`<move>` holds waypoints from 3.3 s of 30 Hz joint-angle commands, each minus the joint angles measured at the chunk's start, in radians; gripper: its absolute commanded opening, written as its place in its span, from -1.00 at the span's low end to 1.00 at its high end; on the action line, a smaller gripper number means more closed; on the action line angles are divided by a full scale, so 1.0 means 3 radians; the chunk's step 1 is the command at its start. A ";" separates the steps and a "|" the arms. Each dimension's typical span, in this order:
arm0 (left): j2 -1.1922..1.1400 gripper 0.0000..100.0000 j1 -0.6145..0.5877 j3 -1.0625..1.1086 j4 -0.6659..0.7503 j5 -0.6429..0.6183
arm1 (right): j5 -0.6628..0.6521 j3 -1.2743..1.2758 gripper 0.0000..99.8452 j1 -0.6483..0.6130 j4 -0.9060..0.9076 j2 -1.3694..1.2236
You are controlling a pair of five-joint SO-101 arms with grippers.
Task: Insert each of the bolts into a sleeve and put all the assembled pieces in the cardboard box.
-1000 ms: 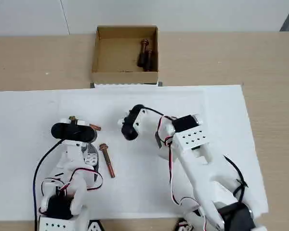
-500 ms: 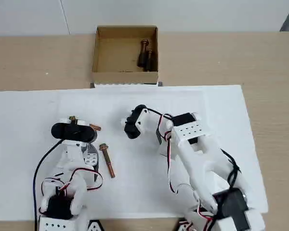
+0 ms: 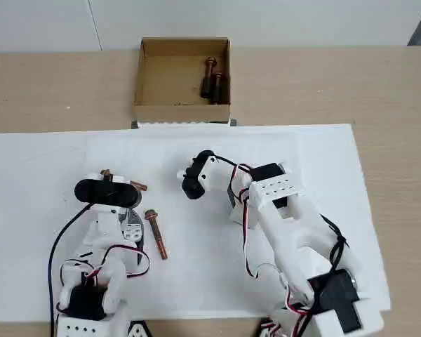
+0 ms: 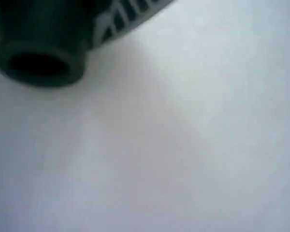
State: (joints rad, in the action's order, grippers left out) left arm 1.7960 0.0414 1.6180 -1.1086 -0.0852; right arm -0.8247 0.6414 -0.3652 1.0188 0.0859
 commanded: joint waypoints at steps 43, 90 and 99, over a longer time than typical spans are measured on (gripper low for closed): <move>0.0010 -0.99 0.0118 -0.0417 0.0010 -0.0005 | 0.3084 -0.0205 -0.99 0.1240 0.2079 0.3613; -0.5155 -0.99 -0.0292 -0.4810 -0.1550 -0.1903 | 0.3105 0.3411 -0.99 0.1250 -0.0202 0.5756; -0.6004 -0.98 -0.0302 -0.4999 -0.1366 -0.2573 | 0.3110 0.3473 -0.99 0.1245 -0.0366 0.5756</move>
State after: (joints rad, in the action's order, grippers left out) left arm 0.0222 -0.0460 0.1926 -1.5382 -0.8048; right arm 0.0990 1.6678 0.0015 0.9360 1.7967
